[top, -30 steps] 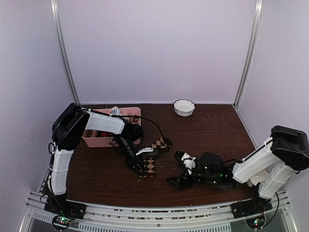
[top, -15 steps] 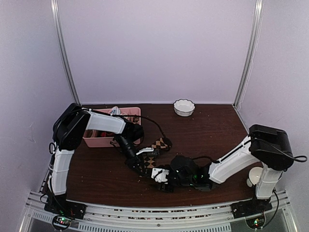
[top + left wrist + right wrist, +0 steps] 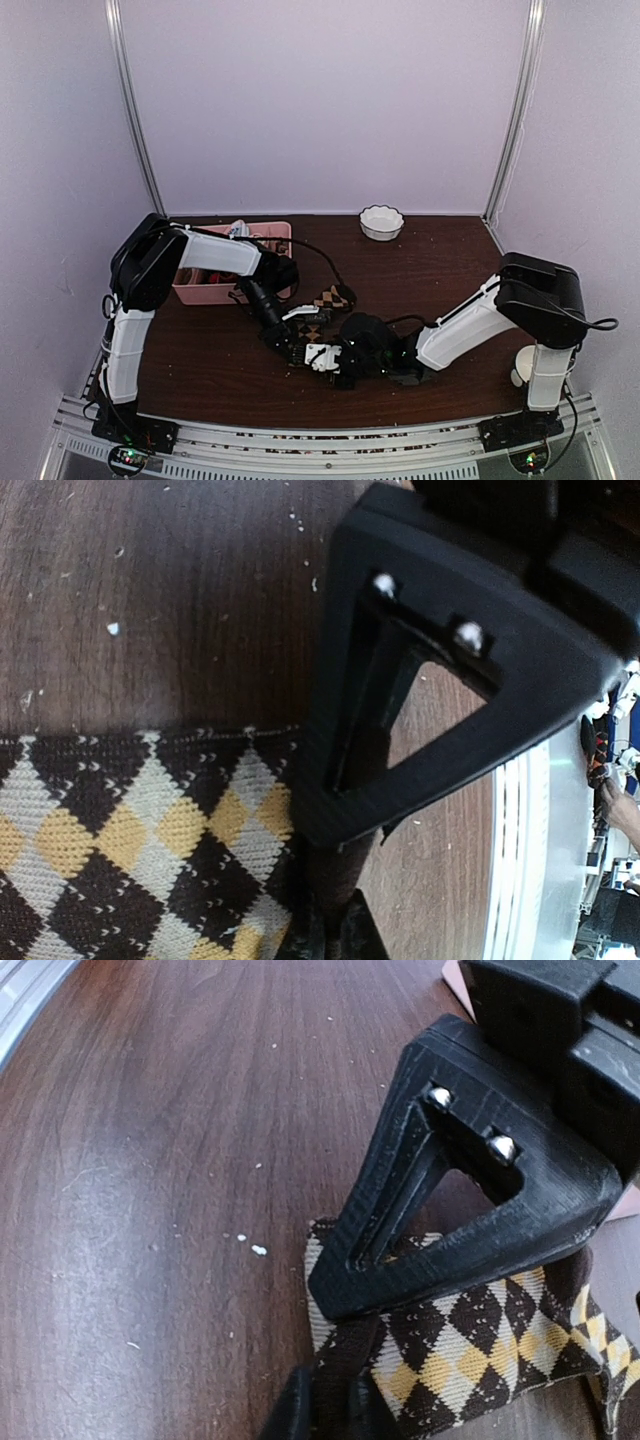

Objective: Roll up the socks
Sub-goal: Roll the sock at the center of the board.

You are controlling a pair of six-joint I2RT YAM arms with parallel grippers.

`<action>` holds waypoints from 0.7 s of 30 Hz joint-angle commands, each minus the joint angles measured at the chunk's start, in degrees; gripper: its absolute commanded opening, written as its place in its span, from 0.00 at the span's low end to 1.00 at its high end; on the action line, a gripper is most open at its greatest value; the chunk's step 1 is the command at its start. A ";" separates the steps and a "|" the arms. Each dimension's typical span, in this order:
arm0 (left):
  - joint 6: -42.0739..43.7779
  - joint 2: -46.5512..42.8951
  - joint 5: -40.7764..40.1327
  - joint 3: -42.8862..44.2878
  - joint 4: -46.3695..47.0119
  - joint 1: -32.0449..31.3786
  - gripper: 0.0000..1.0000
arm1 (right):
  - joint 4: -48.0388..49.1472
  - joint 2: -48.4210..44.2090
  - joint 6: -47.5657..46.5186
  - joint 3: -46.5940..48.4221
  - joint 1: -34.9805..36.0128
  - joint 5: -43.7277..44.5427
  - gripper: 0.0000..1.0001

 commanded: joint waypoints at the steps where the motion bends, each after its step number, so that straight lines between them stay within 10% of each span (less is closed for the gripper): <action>1: 1.53 1.86 0.95 0.36 -2.83 -0.01 0.07 | -3.37 1.08 0.00 1.56 -0.49 -3.04 0.07; 5: 0.70 -0.43 -1.00 -1.22 -0.07 -0.02 0.23 | -6.88 0.78 2.87 1.95 -0.78 -6.64 0.00; 7: 0.49 -3.05 -2.64 -2.70 1.94 -0.01 0.91 | -9.01 0.71 5.45 2.05 -1.07 -9.25 0.00; 8: 0.48 -4.27 -4.05 -3.20 2.74 -0.03 0.97 | -10.27 0.73 6.60 2.09 -1.21 -10.33 0.00; 21: -8.77 -24.85 -26.18 -6.25 11.79 1.08 0.98 | -19.76 0.65 20.00 1.80 -3.80 -23.94 0.00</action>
